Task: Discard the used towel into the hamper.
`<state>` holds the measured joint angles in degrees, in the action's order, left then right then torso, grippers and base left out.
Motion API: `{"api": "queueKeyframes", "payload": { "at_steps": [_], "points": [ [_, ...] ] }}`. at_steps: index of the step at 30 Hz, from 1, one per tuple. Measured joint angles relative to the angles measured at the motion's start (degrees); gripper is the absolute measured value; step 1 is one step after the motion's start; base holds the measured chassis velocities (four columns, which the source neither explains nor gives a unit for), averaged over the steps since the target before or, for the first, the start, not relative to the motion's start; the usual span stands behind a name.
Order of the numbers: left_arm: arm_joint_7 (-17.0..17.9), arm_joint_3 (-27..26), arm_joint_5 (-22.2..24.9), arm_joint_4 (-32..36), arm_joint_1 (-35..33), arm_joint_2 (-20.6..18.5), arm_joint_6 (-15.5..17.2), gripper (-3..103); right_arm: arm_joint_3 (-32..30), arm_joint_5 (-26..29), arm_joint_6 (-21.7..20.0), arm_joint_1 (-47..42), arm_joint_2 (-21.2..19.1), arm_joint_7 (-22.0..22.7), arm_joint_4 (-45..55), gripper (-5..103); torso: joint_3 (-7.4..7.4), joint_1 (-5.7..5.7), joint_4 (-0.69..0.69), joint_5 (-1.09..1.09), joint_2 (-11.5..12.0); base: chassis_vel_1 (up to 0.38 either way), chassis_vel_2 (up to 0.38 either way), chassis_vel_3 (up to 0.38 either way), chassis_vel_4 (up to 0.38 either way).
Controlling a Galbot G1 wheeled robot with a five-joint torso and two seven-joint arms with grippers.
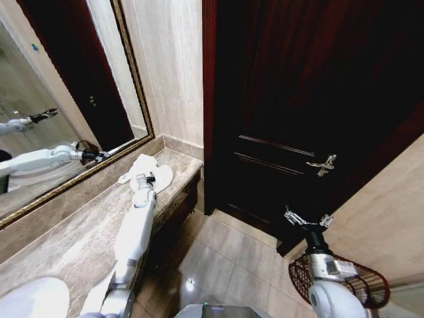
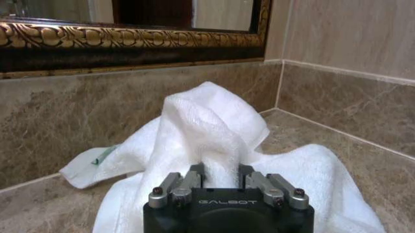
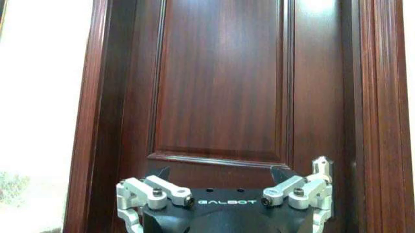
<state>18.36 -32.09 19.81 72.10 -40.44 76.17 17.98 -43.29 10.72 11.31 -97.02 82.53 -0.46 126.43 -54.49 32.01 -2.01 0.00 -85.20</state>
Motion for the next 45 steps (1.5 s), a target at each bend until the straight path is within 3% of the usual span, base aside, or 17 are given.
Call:
{"api": "queueKeyframes", "payload": {
  "at_steps": [8,13,26,45],
  "points": [
    [-0.07,0.00,0.20,0.13,-0.16,-0.12,0.01,12,0.04,0.00,-0.03,-0.05,0.04,-0.01,0.20,100,0.00,0.00,0.00,0.00,0.00,0.000,0.000,0.000,0.000],
    [-0.16,0.02,0.36,0.61,-0.48,0.00,0.06,5,-0.04,0.00,-0.02,-0.10,0.09,-0.03,0.21,100,0.00,0.00,0.00,0.00,0.00,0.000,0.000,0.000,0.000],
    [-1.54,-0.23,0.82,3.52,-2.41,-0.19,-2.39,5,0.09,-0.03,0.07,-0.10,0.39,-0.05,0.11,100,0.00,0.00,0.00,0.00,0.00,0.000,0.000,0.000,0.000],
    [-6.08,-2.94,3.73,20.21,-15.39,-1.88,-11.13,5,1.59,-0.92,0.47,-0.40,1.29,-0.16,0.88,100,0.00,0.00,0.00,0.00,0.00,0.000,0.000,0.000,0.000]
  ]
}}
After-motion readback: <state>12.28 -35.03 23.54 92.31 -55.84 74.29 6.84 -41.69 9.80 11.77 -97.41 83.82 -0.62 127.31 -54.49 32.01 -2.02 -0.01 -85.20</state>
